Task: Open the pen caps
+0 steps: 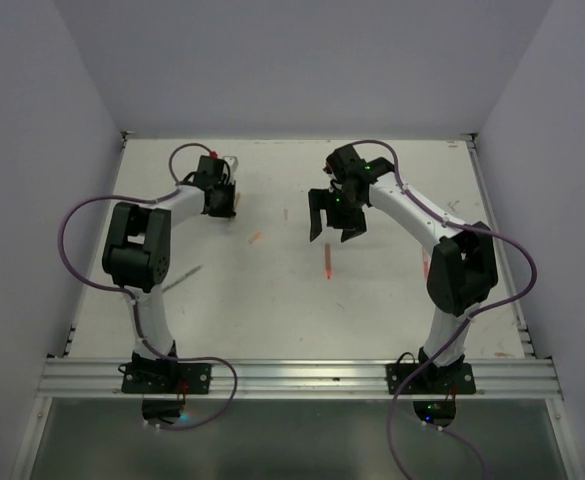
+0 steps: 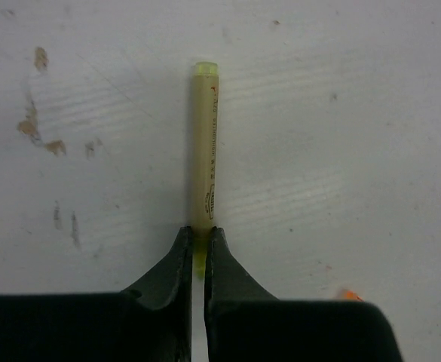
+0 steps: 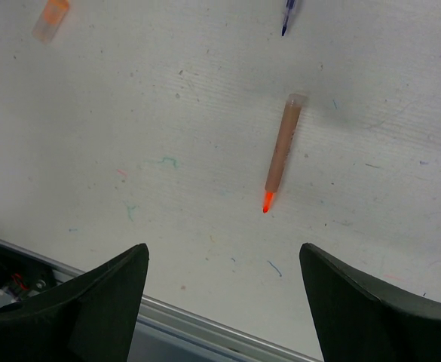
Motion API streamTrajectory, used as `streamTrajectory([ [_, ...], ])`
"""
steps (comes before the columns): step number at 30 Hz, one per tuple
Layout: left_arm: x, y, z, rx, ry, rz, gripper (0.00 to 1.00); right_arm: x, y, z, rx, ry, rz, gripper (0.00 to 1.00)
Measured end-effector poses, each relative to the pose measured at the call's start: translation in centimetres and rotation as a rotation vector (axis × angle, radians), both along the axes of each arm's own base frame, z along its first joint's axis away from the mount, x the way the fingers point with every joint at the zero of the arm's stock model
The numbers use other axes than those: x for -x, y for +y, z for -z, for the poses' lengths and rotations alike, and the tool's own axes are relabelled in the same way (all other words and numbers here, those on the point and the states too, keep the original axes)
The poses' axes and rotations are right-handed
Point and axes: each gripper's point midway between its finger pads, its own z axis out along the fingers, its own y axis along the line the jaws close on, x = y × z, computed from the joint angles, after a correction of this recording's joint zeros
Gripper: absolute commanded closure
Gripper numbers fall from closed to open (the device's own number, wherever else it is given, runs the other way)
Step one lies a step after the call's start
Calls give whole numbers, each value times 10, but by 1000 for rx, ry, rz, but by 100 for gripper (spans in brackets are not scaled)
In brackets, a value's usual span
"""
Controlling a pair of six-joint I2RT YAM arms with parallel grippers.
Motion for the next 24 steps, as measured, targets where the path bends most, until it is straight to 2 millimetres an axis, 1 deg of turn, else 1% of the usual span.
streamTrajectory([
  [2, 13, -16, 0, -5, 15, 38, 100, -1, 1, 0, -4, -4, 1, 15],
  [5, 31, -47, 1, -11, 25, 108, 100, -2, 2, -1, -9, -4, 5, 15],
  [7, 46, -64, 2, -9, 36, 148, 100, -2, 1, -1, -10, -4, 8, 14],
  [9, 61, -74, 2, -12, 50, 175, 100, -3, 1, -1, -11, -6, 11, 14],
  [11, 69, -76, 3, -16, 58, 178, 100, -4, 1, -1, -13, -8, 15, 14],
  [14, 73, -71, 3, -16, 65, 155, 100, -6, 1, 1, -19, -12, 24, 14],
  [20, 85, -67, 4, -8, 75, 132, 100, 0, -3, 14, -10, 23, 42, 14],
  [24, 92, -71, 4, 14, 87, 128, 100, 4, 7, 15, -64, 50, 35, 19],
])
